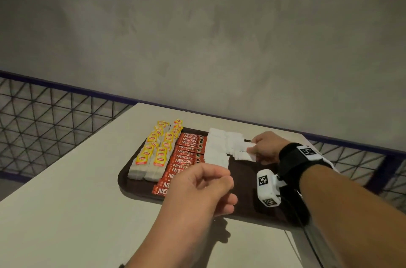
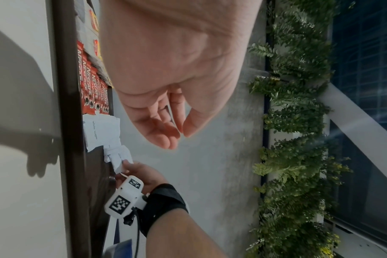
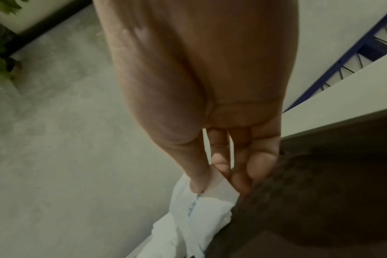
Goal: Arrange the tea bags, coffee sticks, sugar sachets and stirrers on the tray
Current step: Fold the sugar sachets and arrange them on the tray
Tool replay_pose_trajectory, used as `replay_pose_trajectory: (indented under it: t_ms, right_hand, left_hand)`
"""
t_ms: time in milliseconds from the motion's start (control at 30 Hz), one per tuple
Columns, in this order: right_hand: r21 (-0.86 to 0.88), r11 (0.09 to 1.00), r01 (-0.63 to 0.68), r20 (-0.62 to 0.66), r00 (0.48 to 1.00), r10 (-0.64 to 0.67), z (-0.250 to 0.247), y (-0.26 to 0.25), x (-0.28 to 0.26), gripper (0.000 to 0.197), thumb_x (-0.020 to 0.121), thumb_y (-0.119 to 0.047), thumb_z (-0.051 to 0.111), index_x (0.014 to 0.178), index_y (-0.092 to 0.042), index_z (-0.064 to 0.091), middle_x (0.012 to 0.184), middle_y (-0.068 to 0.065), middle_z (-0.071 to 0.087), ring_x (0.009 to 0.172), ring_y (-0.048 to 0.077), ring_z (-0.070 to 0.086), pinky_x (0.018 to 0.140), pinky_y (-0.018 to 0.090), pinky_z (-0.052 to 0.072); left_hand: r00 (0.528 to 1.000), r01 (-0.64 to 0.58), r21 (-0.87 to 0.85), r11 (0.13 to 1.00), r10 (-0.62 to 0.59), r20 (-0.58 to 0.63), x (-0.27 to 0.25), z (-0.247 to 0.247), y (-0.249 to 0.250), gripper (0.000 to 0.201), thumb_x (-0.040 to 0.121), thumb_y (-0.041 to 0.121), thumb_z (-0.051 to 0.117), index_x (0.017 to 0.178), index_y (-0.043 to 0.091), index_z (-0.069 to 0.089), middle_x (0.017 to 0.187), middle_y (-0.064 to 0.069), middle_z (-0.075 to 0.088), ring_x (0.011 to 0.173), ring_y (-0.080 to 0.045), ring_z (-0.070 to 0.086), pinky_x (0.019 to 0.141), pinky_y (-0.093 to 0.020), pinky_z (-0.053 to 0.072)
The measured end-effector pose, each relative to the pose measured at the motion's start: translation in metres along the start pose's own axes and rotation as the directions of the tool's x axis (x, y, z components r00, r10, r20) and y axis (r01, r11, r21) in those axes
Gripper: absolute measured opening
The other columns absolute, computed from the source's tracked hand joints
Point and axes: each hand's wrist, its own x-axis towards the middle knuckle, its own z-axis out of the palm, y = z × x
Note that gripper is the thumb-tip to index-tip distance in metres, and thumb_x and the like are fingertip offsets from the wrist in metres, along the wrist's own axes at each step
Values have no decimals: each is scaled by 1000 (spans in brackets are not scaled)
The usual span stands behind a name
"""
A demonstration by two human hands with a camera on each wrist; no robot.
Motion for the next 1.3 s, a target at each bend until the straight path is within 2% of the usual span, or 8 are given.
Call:
replay_pose_trajectory:
  t_ms: [167, 300, 367, 533, 733, 933, 1167, 1300]
  right_hand:
    - [15, 1000, -18, 16, 1000, 18, 13, 4, 17, 22, 94, -6, 69, 115, -1, 63, 76, 14, 65, 62, 24, 66, 55, 33, 57]
    - [-39, 999, -14, 19, 1000, 14, 20, 2, 23, 24, 85, -14, 80, 89, -2, 60, 68, 16, 59, 63, 33, 64, 72, 51, 61]
    - [-63, 998, -7, 16, 1000, 8, 23, -1, 23, 33, 80, -15, 86, 83, -4, 54, 69, 13, 58, 61, 32, 63, 68, 46, 61]
    - [-150, 988, 25, 10, 1000, -24, 31, -7, 22, 48, 80, -18, 85, 110, -6, 49, 92, 10, 62, 90, 37, 73, 79, 50, 63]
    - [-184, 982, 41, 6, 999, -40, 31, -9, 27, 62, 85, -11, 81, 134, -5, 44, 89, 6, 60, 80, 31, 70, 85, 49, 61]
    - [-179, 982, 54, 15, 999, -52, 32, -7, 35, 70, 79, -16, 86, 133, -11, 42, 104, 12, 68, 79, 28, 74, 81, 39, 62]
    - [-318, 938, 137, -45, 986, -159, 9, -16, 0, 61, 84, -29, 80, 132, -5, 50, 116, 14, 64, 97, 33, 67, 83, 49, 62]
    - [-439, 827, 352, 149, 936, -319, -10, -32, -78, 32, 88, -32, 76, 114, -16, 67, 93, 8, 73, 69, 20, 67, 65, 34, 60]
  left_hand:
    - [999, 43, 39, 998, -44, 29, 4, 1, -6, 17, 87, -4, 73, 75, 8, 75, 72, -16, 72, 58, -23, 70, 53, -28, 57]
    - [999, 42, 48, 998, -43, 7, 6, 1, -9, 24, 86, -6, 72, 69, 9, 75, 69, -17, 70, 55, -24, 69, 49, -28, 56]
    - [999, 37, 43, 998, -36, -6, 6, 1, -9, 18, 86, -7, 72, 73, 6, 74, 68, -18, 70, 54, -23, 68, 48, -27, 56]
    - [999, 41, 39, 998, -42, 31, 2, 5, -5, 22, 85, -7, 72, 68, 6, 76, 68, -20, 71, 55, -25, 69, 49, -29, 56]
    - [999, 12, 29, 999, -13, 34, -1, 6, -4, 29, 84, -10, 70, 62, 9, 76, 65, -20, 68, 51, -24, 67, 47, -27, 56]
    - [999, -5, 68, 998, 3, 32, 3, 2, -7, 29, 84, -7, 70, 63, 11, 78, 65, -19, 69, 53, -23, 68, 49, -27, 58]
    - [999, -51, 35, 998, 51, -12, -3, 4, -2, 16, 89, -7, 66, 76, 4, 69, 67, -12, 67, 57, -18, 67, 53, -23, 58]
    - [998, -56, 101, 993, 59, -31, 1, -4, -3, 12, 92, 0, 67, 83, 8, 70, 74, -9, 70, 61, -17, 69, 57, -22, 57]
